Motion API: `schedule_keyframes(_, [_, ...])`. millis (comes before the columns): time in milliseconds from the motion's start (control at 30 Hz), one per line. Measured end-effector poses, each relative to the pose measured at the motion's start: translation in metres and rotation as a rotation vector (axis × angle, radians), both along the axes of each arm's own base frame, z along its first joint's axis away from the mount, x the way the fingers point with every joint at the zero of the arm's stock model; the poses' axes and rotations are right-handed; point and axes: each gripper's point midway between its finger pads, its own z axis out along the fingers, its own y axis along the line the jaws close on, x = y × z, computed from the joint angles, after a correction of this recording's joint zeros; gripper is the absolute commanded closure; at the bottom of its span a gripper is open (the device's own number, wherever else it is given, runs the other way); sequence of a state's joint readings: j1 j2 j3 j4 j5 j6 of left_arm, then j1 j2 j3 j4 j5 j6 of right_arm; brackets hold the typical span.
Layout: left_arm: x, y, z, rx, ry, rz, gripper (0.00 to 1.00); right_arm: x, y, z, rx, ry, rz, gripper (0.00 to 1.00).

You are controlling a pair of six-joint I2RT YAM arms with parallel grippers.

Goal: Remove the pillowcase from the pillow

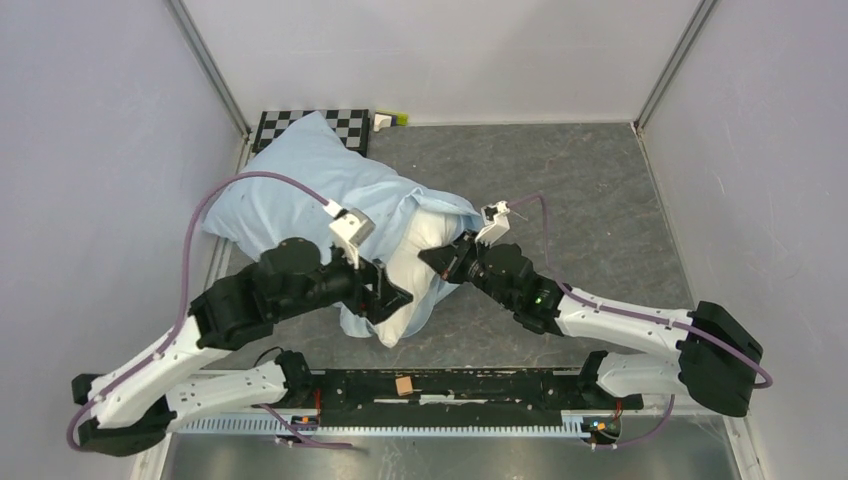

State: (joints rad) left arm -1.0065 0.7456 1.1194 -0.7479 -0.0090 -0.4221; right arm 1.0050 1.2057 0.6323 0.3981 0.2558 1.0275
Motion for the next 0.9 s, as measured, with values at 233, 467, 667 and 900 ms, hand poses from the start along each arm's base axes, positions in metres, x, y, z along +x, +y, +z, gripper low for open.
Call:
schedule_keyframes(233, [-0.015,-0.024,-0.041,0.185,-0.056,-0.032,0.02,-0.002,0.014,0.023,0.068,0.01,0.043,1.0])
schedule_keyframes(467, [0.004,-0.039,-0.051,0.484,-0.276,0.124,0.0,-0.003,0.019,0.038,0.1,0.008,0.055,1.0])
schedule_keyframes(667, [0.026,-0.031,-0.072,0.778,-0.429,0.248,0.0,-0.004,0.018,0.037,0.099,0.019,0.054,1.0])
schedule_keyframes(900, [0.036,-0.008,-0.062,0.842,-0.482,0.334,0.0,-0.006,0.012,0.047,0.115,0.011,0.052,1.0])
